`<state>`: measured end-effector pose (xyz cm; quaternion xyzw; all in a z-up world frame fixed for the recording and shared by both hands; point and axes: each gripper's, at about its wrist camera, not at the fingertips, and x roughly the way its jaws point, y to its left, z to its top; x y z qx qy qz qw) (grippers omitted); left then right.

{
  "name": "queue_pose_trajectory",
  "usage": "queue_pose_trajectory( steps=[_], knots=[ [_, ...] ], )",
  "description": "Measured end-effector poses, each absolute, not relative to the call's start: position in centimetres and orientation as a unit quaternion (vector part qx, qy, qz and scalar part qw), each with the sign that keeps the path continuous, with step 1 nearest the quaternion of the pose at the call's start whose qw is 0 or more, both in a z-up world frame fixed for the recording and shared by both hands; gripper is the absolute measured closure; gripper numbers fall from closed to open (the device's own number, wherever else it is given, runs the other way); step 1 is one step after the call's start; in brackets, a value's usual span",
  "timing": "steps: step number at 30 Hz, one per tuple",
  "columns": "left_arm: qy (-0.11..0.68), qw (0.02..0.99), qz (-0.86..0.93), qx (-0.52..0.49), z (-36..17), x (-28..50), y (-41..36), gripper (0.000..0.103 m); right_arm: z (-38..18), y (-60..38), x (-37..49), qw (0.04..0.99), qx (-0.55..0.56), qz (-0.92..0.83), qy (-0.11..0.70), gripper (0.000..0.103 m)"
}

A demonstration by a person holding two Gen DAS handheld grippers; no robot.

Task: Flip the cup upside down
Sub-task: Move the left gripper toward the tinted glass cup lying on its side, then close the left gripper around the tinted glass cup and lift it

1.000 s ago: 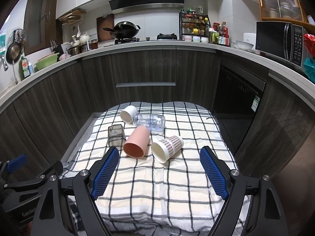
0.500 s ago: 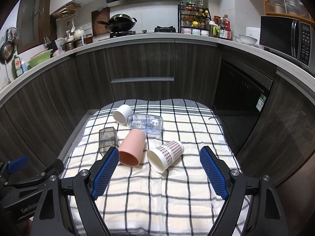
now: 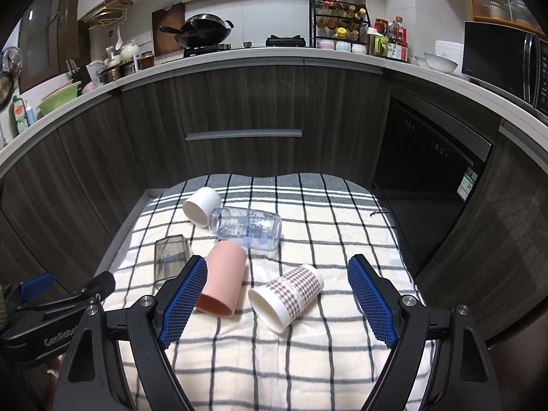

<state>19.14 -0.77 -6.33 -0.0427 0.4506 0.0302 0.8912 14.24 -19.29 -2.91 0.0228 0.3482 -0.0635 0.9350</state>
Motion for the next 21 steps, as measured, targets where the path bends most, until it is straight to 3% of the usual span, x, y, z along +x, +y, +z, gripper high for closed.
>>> queue_pose_trajectory(
  steps=[21],
  knots=[
    [0.55,0.832,0.049,-0.047,-14.6,31.1,-3.4,0.001,-8.7,-21.7,23.6,0.905,0.046,-0.067,0.417,0.019]
  ],
)
